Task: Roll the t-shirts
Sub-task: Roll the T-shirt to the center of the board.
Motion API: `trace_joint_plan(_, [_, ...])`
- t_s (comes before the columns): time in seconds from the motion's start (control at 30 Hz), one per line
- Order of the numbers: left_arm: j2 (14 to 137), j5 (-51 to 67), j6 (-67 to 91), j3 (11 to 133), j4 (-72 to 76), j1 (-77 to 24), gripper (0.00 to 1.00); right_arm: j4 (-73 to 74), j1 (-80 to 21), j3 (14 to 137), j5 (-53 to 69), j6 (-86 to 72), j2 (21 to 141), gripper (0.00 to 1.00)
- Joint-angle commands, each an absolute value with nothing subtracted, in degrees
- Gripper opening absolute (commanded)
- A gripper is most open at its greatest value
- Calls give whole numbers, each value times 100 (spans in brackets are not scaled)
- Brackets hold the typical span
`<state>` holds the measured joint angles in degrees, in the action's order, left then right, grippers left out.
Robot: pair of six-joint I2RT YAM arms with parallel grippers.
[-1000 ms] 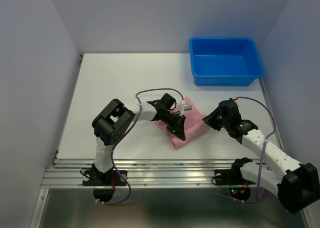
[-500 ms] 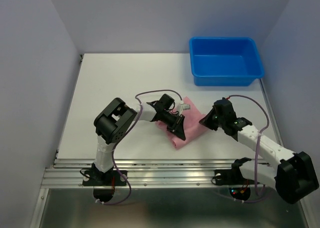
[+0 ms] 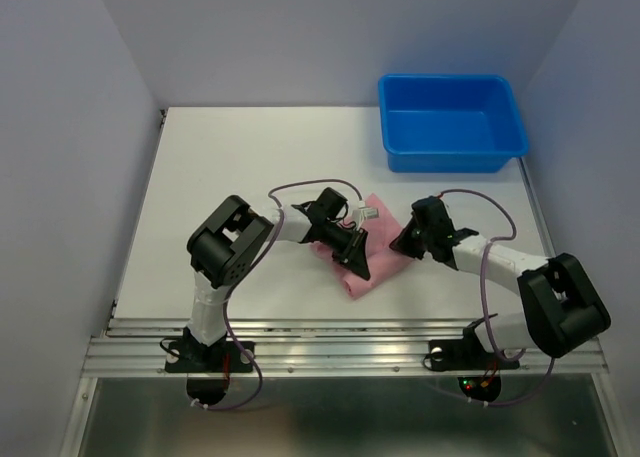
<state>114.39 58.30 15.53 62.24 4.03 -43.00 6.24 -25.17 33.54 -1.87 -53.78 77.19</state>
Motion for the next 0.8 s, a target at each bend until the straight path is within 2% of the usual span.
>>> trace_joint_plan(0.0, [11136, 5670, 1407, 6152, 273, -4254, 16, 71, -2549, 3489, -316, -5344, 7971, 1])
trace_joint_plan(0.03, [11101, 5625, 1371, 6152, 151, -4245, 26, 62, -2549, 3489, -360, -5344, 8033, 1])
trace_joint_plan(0.1, [10909, 5442, 1336, 6117, 71, -4219, 36, 70, -2549, 3489, -378, -5344, 8164, 1])
trace_joint_plan(0.13, [10838, 5362, 1292, 6117, 9, -4210, 45, 62, -2549, 3463, -369, -5352, 8278, 1])
trace_joint_plan(0.2, [10635, 5142, 1239, 6108, -245, -4201, 48, 70, -2549, 3428, -360, -5344, 8384, 1])
trace_joint_plan(0.23, [10591, 5046, 1222, 6108, -298, -4201, 35, 62, -2549, 3445, -360, -5335, 8489, 1])
trace_joint_plan(0.27, [10591, 5045, 1230, 6100, -299, -4201, 35, 62, -2549, 3480, -352, -5335, 8516, 1])
trace_joint_plan(0.3, [10643, 5036, 1230, 6108, -308, -4201, 15, 114, -2549, 3533, -352, -5326, 8525, 1])
trace_joint_plan(0.33, [10704, 5045, 1239, 6117, -334, -4201, 0, 175, -2549, 3585, -378, -5309, 8491, 1])
trace_joint_plan(0.47, [10977, 5212, 1283, 6056, -203, -4192, 0, 753, -2549, 3875, -615, -5212, 7860, 1])
trace_joint_plan(0.6, [11048, 5089, 1441, 5950, -44, -4096, 0, 1168, -2549, 4043, -791, -5186, 7208, 13])
trace_joint_plan(0.77, [11048, 5098, 1652, 5801, 202, -3982, 0, 1563, -2610, 3815, -747, -5256, 6532, 15])
